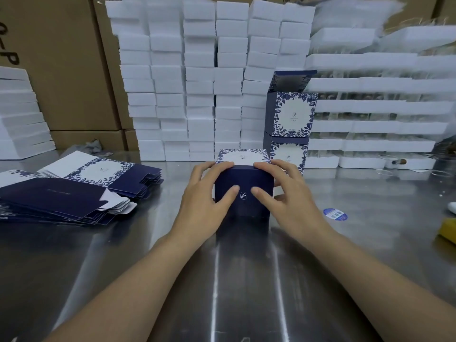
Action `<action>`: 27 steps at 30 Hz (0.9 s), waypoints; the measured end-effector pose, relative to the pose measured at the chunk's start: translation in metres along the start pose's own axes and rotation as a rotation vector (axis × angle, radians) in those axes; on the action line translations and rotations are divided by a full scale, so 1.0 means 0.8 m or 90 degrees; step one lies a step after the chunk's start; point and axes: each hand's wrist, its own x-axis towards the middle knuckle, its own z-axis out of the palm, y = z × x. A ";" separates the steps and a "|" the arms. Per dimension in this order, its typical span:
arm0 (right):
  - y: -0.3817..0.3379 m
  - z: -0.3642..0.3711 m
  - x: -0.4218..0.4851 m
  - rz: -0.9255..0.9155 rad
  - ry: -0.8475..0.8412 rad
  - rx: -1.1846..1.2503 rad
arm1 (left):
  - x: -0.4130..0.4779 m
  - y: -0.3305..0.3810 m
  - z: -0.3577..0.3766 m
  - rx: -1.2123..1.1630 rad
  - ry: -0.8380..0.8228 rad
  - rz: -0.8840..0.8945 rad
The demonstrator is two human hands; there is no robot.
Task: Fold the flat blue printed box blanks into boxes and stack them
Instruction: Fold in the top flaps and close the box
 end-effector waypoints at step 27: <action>-0.036 -0.003 -0.001 -0.051 0.003 0.035 | 0.003 0.032 -0.004 -0.100 0.013 0.020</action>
